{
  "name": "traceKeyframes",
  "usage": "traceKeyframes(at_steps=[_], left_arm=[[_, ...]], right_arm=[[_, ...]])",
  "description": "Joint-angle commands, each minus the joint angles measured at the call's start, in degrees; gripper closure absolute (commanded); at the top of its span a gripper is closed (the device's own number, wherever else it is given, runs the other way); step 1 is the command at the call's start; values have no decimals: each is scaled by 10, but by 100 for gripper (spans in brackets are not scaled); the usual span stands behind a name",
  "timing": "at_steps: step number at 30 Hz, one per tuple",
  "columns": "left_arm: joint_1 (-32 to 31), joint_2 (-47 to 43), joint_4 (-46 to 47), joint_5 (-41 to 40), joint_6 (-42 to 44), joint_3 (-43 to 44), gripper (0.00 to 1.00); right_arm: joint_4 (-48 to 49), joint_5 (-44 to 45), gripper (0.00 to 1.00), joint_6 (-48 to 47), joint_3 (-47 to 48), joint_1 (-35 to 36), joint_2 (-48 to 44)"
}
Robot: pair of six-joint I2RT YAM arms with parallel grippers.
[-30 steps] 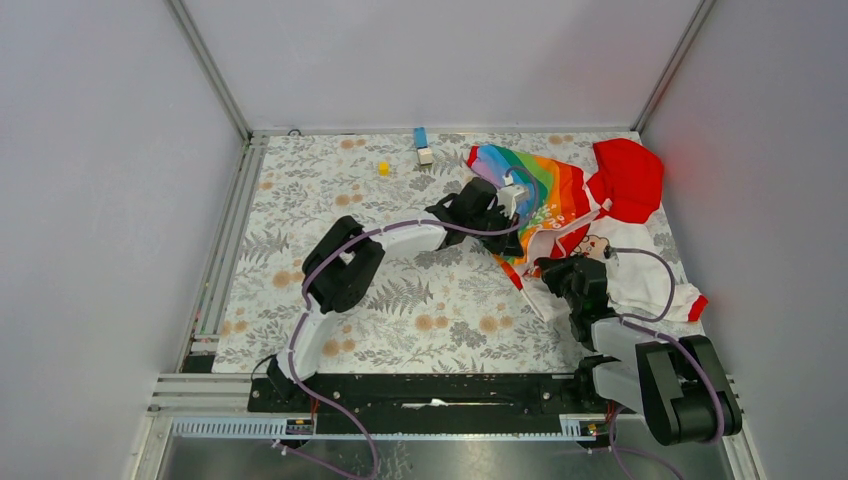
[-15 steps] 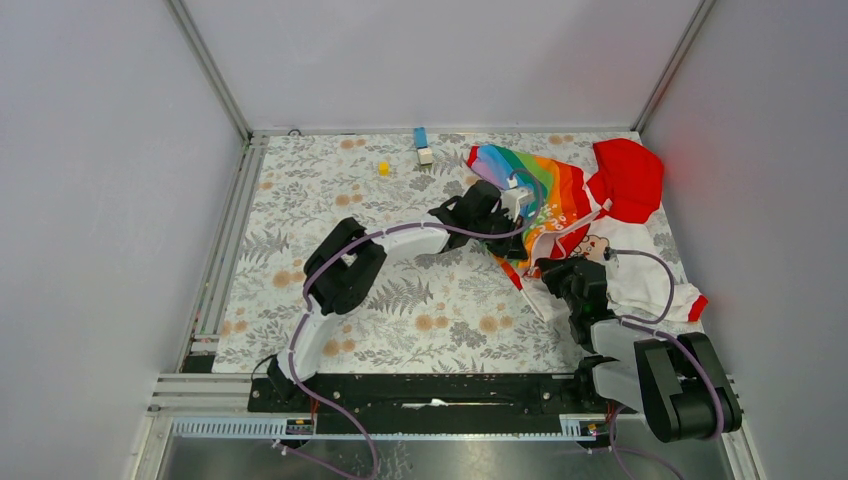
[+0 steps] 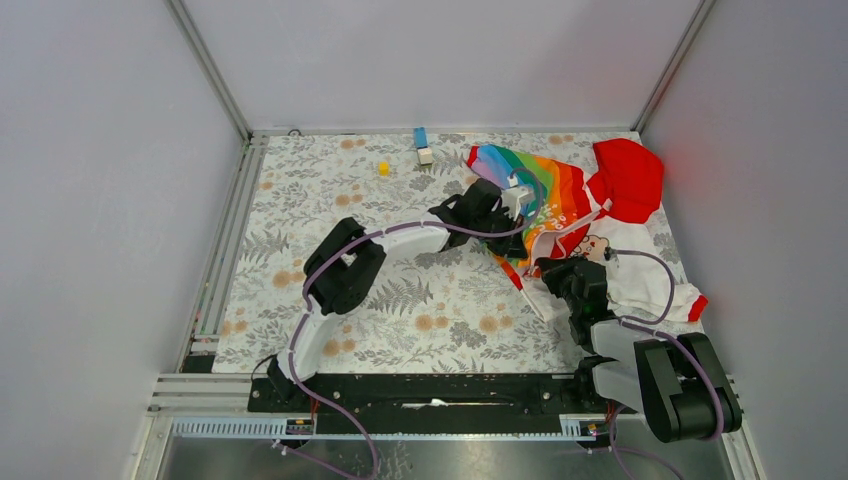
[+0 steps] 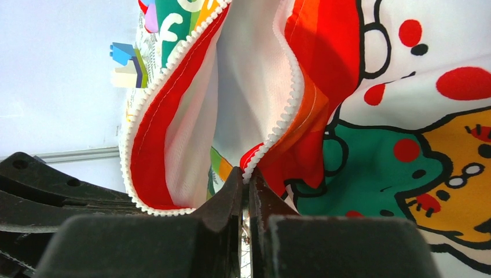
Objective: Zip up the jacket
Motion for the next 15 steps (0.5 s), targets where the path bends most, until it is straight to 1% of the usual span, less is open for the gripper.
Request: traceKeyframes(at_steps=[1, 6, 15], left_arm=[[-2, -4, 11, 6, 9, 32, 100], [0, -4, 9, -4, 15, 35, 100], [0, 9, -24, -9, 21, 49, 100]], right_arm=[[30, 14, 100, -8, -2, 5, -5], [32, 13, 100, -8, -3, 5, -5], [32, 17, 100, -6, -6, 4, -8]])
